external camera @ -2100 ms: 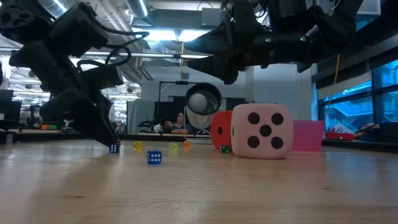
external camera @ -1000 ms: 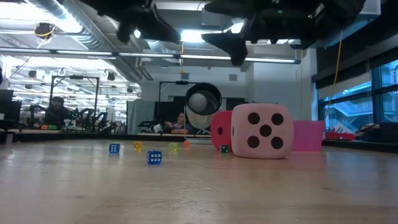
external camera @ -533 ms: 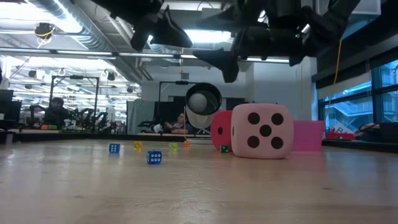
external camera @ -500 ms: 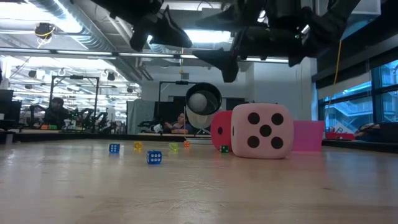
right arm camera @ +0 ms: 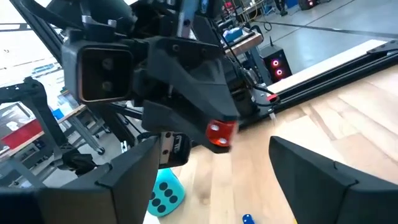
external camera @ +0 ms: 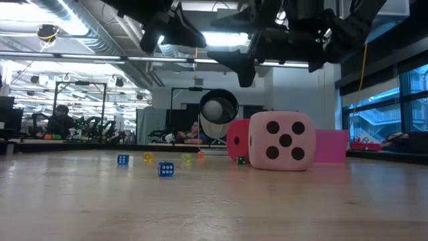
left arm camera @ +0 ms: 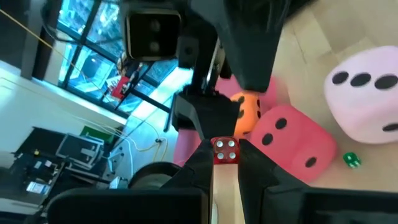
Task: Pick & Place Dice
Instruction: Put the small red dice into the red bin
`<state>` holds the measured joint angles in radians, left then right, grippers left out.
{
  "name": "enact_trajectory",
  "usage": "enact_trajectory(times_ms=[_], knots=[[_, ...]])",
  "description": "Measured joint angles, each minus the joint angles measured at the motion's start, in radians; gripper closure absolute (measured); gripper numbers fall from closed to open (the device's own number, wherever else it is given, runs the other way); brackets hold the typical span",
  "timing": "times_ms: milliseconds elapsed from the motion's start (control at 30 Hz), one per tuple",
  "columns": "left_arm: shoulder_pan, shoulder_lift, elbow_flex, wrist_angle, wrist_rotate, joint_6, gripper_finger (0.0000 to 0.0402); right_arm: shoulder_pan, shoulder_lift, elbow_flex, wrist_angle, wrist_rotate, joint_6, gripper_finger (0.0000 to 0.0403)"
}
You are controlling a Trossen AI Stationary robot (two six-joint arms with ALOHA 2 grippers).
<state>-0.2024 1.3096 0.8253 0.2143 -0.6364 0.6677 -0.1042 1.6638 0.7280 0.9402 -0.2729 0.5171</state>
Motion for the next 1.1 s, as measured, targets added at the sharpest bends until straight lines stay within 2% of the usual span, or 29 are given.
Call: enact_trajectory(times_ms=[233,1100], knots=[[0.001,0.005,0.0,0.033,0.008,0.035,0.0373,-0.007,0.0,0.0,0.011,0.013,0.001,0.0116],[0.001,0.026,0.0,0.059,-0.025,0.073,0.0373,-0.006,0.0,0.026,-0.014,-0.005,-0.002,0.0117]])
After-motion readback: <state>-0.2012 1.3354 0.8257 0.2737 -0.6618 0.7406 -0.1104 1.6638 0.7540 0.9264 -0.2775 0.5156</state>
